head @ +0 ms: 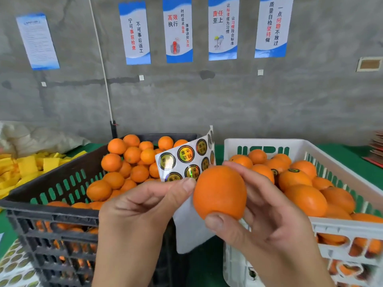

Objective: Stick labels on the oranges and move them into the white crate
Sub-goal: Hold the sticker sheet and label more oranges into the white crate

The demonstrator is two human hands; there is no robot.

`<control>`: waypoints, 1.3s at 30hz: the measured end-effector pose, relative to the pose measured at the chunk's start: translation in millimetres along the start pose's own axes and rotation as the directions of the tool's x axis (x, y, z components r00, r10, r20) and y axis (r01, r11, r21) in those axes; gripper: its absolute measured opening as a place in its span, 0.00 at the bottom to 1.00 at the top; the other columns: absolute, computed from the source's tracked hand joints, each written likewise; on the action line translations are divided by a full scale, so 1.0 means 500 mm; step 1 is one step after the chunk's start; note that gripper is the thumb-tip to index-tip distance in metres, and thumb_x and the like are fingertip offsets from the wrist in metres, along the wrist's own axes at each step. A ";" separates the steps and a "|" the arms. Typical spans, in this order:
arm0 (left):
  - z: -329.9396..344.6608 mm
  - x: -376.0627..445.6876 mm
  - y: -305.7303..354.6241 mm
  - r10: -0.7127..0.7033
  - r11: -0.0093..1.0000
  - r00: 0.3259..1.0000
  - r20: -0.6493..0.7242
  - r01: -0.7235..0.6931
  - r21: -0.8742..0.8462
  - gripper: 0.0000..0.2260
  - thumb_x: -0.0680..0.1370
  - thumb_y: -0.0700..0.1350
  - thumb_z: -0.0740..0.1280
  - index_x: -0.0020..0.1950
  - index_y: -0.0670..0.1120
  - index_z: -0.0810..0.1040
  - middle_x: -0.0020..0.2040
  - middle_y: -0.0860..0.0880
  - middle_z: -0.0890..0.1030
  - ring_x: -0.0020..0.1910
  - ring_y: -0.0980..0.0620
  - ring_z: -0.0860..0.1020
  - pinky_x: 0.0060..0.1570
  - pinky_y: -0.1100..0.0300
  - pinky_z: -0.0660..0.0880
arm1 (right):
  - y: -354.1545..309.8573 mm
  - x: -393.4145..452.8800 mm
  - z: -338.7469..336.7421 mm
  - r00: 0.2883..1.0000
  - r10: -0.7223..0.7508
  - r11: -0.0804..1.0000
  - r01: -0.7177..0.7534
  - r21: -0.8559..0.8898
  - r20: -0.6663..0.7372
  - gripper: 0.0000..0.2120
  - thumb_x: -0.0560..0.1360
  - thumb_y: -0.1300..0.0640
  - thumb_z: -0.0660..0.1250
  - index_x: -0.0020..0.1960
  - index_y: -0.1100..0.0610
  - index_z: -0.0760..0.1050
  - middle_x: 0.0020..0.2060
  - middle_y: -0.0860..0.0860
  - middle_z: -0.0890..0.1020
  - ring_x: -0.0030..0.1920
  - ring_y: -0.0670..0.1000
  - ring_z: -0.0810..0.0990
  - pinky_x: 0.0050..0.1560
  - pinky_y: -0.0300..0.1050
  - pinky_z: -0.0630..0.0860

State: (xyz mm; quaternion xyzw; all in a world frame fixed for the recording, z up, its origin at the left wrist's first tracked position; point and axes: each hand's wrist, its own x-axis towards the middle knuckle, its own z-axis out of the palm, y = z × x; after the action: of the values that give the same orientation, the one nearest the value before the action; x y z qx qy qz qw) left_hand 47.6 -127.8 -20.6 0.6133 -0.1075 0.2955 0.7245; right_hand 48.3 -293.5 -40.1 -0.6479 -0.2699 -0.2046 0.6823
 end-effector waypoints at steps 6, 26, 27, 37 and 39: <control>-0.023 0.004 0.007 -0.071 0.997 0.979 0.193 0.074 -0.011 0.11 0.63 0.51 0.80 0.41 0.47 0.90 0.44 0.44 0.88 0.46 0.47 0.88 0.45 0.62 0.83 | -0.014 0.005 -0.001 0.996 0.077 0.986 -0.082 0.143 0.040 0.36 0.58 0.39 0.84 0.64 0.41 0.80 0.59 0.46 0.85 0.59 0.50 0.85 0.53 0.38 0.81; 0.007 -0.003 -0.003 -0.022 0.999 0.999 0.042 0.023 -0.044 0.11 0.61 0.50 0.77 0.41 0.48 0.90 0.41 0.45 0.88 0.43 0.49 0.88 0.44 0.63 0.83 | -0.008 0.010 0.013 0.985 0.170 0.947 -0.155 0.281 -0.031 0.33 0.51 0.36 0.85 0.55 0.40 0.86 0.52 0.49 0.88 0.53 0.47 0.87 0.48 0.34 0.81; 0.004 -0.002 -0.002 -0.031 0.997 0.997 0.074 0.035 -0.063 0.11 0.60 0.50 0.77 0.39 0.48 0.90 0.42 0.46 0.88 0.44 0.49 0.88 0.44 0.65 0.82 | -0.008 0.010 0.013 0.985 0.168 0.943 -0.154 0.294 -0.023 0.33 0.53 0.37 0.85 0.56 0.41 0.86 0.53 0.49 0.88 0.54 0.47 0.87 0.48 0.34 0.81; 0.006 -0.009 0.001 0.123 0.989 0.970 0.208 -0.103 -0.103 0.09 0.61 0.43 0.76 0.40 0.45 0.89 0.47 0.49 0.89 0.49 0.54 0.87 0.46 0.65 0.82 | -0.001 0.011 -0.004 0.985 0.170 0.939 -0.163 0.304 0.003 0.32 0.59 0.37 0.83 0.61 0.42 0.84 0.57 0.50 0.86 0.59 0.50 0.85 0.53 0.37 0.81; 0.007 -0.011 -0.004 0.147 0.986 0.966 0.213 -0.126 -0.110 0.09 0.62 0.42 0.77 0.41 0.45 0.89 0.49 0.49 0.88 0.51 0.53 0.87 0.47 0.63 0.83 | 0.000 0.010 -0.008 0.988 0.157 0.936 -0.146 0.319 -0.009 0.31 0.59 0.37 0.84 0.61 0.42 0.84 0.57 0.50 0.86 0.60 0.50 0.85 0.54 0.38 0.81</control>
State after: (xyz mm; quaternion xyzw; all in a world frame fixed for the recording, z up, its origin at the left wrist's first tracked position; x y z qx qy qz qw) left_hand 45.1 -132.7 -24.6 0.5979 -0.2433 0.2694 0.7146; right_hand 52.8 -296.9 -37.0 -0.5450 -0.2369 -0.1165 0.7958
